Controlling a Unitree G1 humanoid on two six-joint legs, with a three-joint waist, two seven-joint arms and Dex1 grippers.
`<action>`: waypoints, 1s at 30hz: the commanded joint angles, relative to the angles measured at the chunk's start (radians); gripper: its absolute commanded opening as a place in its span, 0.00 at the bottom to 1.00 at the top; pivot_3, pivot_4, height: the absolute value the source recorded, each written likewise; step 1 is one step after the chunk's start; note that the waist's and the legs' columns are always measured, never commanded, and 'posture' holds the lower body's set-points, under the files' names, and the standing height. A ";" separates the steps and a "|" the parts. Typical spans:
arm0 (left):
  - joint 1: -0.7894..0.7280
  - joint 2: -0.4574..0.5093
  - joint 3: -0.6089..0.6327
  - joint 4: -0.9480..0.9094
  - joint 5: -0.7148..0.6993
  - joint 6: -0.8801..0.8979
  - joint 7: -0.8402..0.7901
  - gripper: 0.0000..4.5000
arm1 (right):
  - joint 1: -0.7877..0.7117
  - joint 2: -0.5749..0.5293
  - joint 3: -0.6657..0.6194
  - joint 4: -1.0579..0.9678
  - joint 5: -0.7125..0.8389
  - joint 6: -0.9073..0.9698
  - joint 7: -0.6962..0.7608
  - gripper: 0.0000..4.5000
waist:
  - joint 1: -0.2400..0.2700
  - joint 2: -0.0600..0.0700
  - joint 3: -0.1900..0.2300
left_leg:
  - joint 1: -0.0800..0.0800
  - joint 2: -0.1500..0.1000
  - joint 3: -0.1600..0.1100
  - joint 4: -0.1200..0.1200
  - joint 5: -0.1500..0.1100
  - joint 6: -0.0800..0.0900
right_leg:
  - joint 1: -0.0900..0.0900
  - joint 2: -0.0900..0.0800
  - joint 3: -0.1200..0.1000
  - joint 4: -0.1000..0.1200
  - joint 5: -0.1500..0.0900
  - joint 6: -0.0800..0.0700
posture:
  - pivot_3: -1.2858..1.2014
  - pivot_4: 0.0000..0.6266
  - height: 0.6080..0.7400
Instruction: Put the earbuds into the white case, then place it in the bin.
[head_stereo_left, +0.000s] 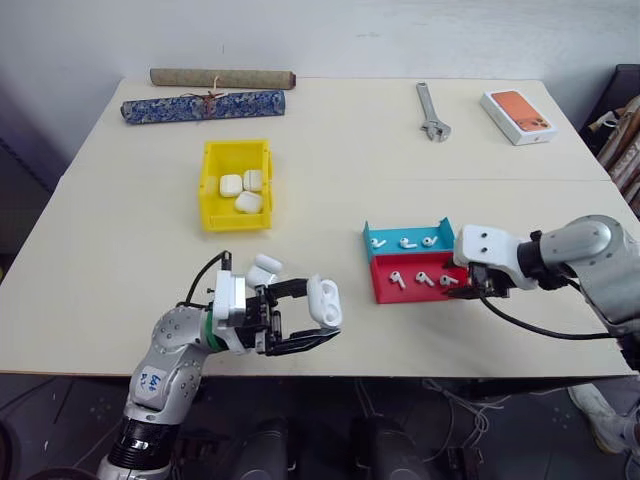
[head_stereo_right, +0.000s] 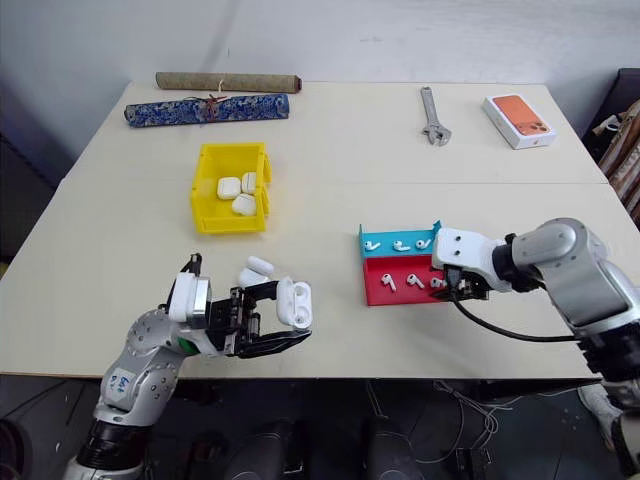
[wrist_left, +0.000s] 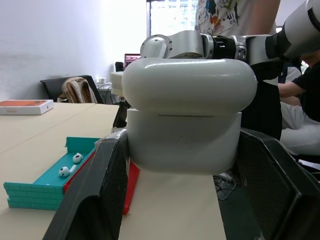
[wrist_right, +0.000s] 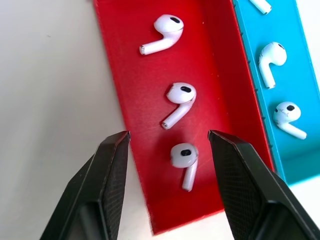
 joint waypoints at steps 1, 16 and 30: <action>0.000 0.009 -0.001 -0.037 -0.008 -0.005 0.007 0.62 | -0.038 0.004 0.022 0.014 -0.064 -0.013 0.015 0.56 | 0.001 0.000 0.000 | 0.000 0.000 0.000 0.000 0.000 0.000 | 0.000 0.000 0.000 0.000 0.000 0.000 | 0.52 0.24 1.00; 0.002 0.016 -0.004 -0.044 -0.009 -0.004 0.013 0.62 | -0.066 0.032 0.053 0.036 -0.176 -0.013 0.055 0.56 | 0.000 0.000 0.000 | 0.000 0.000 0.000 0.000 0.000 0.000 | 0.000 0.000 0.000 0.000 0.000 0.000 | 0.52 0.24 1.00; 0.007 0.027 -0.004 -0.044 -0.012 -0.008 0.013 0.62 | -0.075 0.053 0.056 0.060 -0.214 0.002 0.066 0.34 | 0.000 0.000 0.000 | 0.000 0.000 0.000 0.000 0.000 0.000 | 0.000 0.000 0.000 0.000 0.000 0.000 | 0.52 0.24 1.00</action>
